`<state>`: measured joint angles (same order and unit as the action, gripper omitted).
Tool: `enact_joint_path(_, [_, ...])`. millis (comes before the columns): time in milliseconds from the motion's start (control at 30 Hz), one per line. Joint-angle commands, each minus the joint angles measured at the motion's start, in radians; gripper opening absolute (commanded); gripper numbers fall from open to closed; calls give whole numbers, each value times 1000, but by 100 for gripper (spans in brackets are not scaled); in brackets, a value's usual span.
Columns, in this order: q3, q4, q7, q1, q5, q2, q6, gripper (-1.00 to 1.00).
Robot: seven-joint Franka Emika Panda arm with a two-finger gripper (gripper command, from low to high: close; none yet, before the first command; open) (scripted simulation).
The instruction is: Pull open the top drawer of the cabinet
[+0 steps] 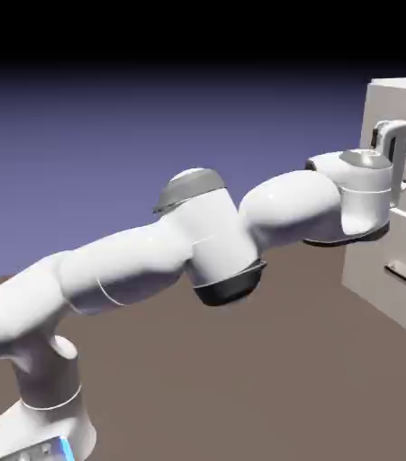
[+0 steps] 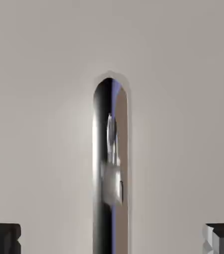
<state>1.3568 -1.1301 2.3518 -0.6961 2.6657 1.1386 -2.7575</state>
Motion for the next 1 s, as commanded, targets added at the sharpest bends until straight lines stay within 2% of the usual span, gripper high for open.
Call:
enact_joint_path(0, [3, 36, 28, 21, -10, 16, -11, 0])
enact_joint_path(300, [31, 328, 254, 189, -94, 147, -96, 0])
enact_joint_path(333, [31, 328, 254, 189, -94, 147, -96, -100])
enact_joint_path(967, [141, -324, -31, -213, 75, 6, 141, -100])
